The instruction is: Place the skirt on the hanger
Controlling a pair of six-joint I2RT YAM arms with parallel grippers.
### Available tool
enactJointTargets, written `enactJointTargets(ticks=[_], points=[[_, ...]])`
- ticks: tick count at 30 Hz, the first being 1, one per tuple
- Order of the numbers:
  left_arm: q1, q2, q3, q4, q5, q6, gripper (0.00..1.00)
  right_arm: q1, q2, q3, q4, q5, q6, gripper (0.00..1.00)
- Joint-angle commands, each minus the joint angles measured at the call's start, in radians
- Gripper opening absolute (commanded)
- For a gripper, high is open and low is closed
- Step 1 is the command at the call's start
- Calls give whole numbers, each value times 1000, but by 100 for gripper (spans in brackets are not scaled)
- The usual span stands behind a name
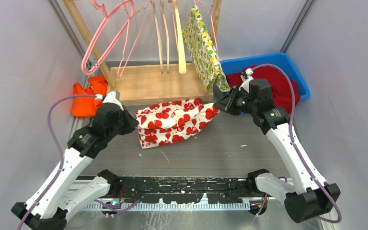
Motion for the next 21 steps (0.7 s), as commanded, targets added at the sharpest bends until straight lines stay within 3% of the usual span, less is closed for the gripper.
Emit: enactJointTargets(ticks=[1, 11, 21], points=[[3, -68, 114, -62, 18, 17, 0, 3, -104, 67, -64, -52, -26, 8], [3, -120, 140, -116, 38, 25, 2, 3, -202, 135, -197, -46, -55, 8], [5, 26, 83, 34, -53, 44, 4, 3, 30, 186, -46, 19, -72, 8]])
